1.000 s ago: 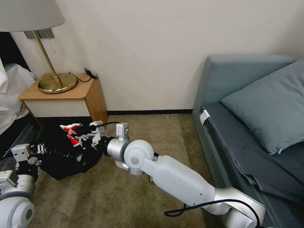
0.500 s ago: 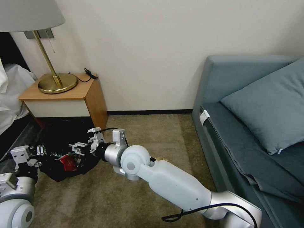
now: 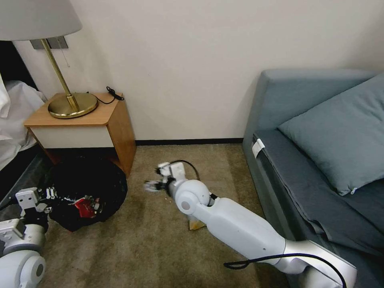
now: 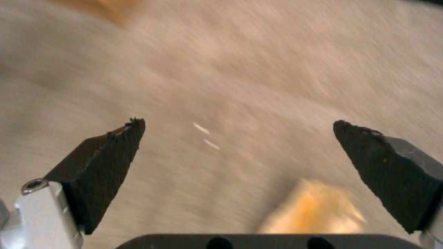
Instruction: Pick up the trash bin, then pick up the garbage on the floor and place it into the trash bin.
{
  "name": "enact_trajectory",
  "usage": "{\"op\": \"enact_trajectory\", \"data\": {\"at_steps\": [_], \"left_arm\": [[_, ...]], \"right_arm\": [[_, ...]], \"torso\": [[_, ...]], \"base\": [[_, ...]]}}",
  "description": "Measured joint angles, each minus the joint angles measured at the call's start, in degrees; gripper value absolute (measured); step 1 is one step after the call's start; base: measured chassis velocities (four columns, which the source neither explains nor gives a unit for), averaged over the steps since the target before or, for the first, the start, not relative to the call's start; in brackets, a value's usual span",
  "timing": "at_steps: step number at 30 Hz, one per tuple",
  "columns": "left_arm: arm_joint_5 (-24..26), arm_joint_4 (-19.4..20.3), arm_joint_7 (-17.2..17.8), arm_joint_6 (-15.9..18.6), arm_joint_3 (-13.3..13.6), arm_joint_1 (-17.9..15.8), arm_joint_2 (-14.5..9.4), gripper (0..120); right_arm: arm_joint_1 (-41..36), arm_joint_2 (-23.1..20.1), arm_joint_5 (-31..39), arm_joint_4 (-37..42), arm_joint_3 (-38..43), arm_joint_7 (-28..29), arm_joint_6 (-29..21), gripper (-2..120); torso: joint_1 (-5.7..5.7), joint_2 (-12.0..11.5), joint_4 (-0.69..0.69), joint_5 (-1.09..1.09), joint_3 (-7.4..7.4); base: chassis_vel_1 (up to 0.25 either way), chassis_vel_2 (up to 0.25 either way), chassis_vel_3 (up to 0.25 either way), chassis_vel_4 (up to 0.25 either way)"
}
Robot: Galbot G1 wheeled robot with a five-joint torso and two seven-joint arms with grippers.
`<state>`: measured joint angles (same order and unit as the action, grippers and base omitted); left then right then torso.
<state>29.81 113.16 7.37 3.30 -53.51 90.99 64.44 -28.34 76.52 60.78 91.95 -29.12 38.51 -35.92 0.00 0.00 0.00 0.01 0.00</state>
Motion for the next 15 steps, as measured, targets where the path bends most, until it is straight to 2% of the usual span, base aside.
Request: {"op": "enact_trajectory", "data": {"at_steps": [2, 3, 4, 5, 7, 15], "left_arm": [[-0.16, -0.23, -0.02, -0.14, 0.1, -0.03, 0.04, 6], [-0.68, -1.01, -0.14, -0.5, 0.5, -0.3, 0.19, 6], [-1.04, -1.51, -0.22, -0.74, 0.84, -0.42, 0.27, 6], [-1.04, -1.51, -0.22, -0.74, 0.84, -0.42, 0.27, 6], [-1.66, -2.17, -0.54, -1.52, 1.22, -0.35, 0.46, 6], [-2.45, -3.55, -1.1, -3.28, 1.52, 0.15, 0.61, 6]], "right_arm": [[-0.31, -0.1, -0.58, -1.09, 0.0, 1.47, -0.51, 100], [-1.87, -0.39, -3.37, -5.5, 0.19, 3.91, -1.52, 100], [-3.79, -0.41, -6.57, -10.07, 0.95, 3.65, -1.89, 100], [-3.79, -0.41, -6.57, -10.07, 0.95, 3.65, -1.89, 100], [-6.12, 0.84, -12.12, -16.18, 4.07, 0.33, -1.08, 100], [-9.23, 1.68, -18.58, -20.72, 6.39, -2.83, -0.1, 100]], "torso": [[0.0, 0.0, 0.0, 0.0, 0.0], [0.0, 0.0, 0.0, 0.0, 0.0], [0.0, 0.0, -0.01, 0.0, 0.0], [0.0, 0.0, -0.01, 0.0, 0.0], [0.0, 0.0, 0.0, 0.01, 0.01], [0.0, 0.0, 0.0, 0.0, 0.0]], "base": [[0.0, 0.0, 0.0, 0.0], [0.0, 0.0, 0.0, 0.0], [0.0, 0.0, 0.0, 0.0], [0.0, 0.0, 0.0, 0.0], [0.0, 0.0, 0.0, 0.0], [0.0, 0.0, 0.0, 0.0]]}}
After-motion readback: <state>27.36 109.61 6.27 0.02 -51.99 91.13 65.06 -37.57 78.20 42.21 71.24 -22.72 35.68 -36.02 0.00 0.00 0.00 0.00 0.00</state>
